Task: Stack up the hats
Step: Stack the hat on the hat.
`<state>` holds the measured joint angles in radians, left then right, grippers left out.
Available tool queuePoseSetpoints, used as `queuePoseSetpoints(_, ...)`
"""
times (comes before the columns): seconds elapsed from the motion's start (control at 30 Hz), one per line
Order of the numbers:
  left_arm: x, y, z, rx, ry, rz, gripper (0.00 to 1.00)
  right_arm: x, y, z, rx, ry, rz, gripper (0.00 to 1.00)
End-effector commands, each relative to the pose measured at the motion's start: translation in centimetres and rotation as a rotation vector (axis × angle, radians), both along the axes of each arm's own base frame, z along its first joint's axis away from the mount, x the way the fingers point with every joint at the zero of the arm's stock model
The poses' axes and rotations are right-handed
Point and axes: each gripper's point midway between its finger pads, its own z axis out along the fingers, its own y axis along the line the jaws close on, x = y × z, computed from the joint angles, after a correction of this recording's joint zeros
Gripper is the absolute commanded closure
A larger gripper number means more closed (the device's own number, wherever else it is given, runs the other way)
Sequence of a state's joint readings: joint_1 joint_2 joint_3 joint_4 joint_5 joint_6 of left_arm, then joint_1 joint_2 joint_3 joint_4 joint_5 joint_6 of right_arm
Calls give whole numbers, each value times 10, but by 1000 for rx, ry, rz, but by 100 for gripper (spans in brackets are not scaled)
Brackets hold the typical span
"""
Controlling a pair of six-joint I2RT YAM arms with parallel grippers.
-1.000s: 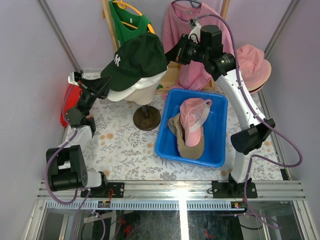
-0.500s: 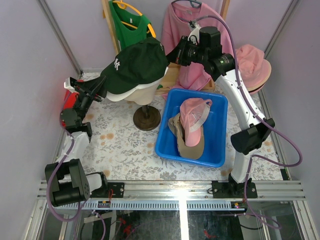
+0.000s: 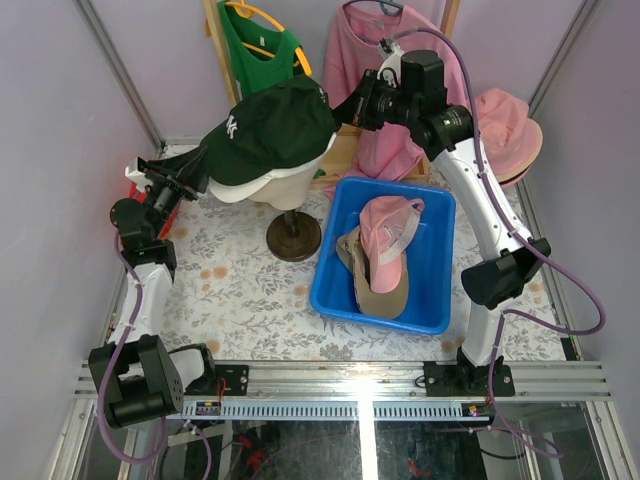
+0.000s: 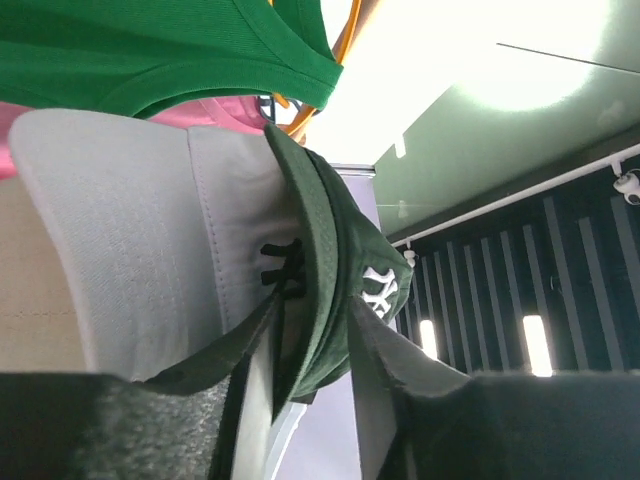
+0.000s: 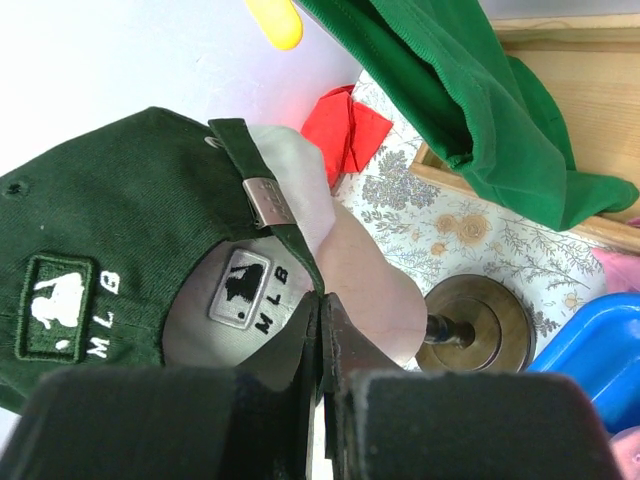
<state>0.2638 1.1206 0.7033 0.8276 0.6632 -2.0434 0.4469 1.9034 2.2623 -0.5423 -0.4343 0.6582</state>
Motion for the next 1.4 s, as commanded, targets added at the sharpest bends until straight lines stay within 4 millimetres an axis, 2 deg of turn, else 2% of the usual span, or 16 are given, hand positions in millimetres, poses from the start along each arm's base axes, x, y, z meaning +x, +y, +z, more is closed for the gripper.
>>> queuePoseSetpoints(0.0,3,1,9,23,28,-6,79,-2,4,11,5,-37,15,100)
queuePoseSetpoints(0.13,4,0,4,47,40,-3,99,0,5,9,4,-31,15,100)
queuePoseSetpoints(0.4,4,2,-12,178,120,36,100,3,2,-5,-36,-20,3,100)
queuePoseSetpoints(0.73,2,10,-53,317,244,81,100,5,-14,-17,-87,-15,-29,100)
queuePoseSetpoints(1.07,0,8,-77,271,261,59,100,5,-27,-39,-140,11,-52,100)
queuePoseSetpoints(1.37,1,7,-99,202,268,37,100,13,-24,-60,-156,57,-56,100)
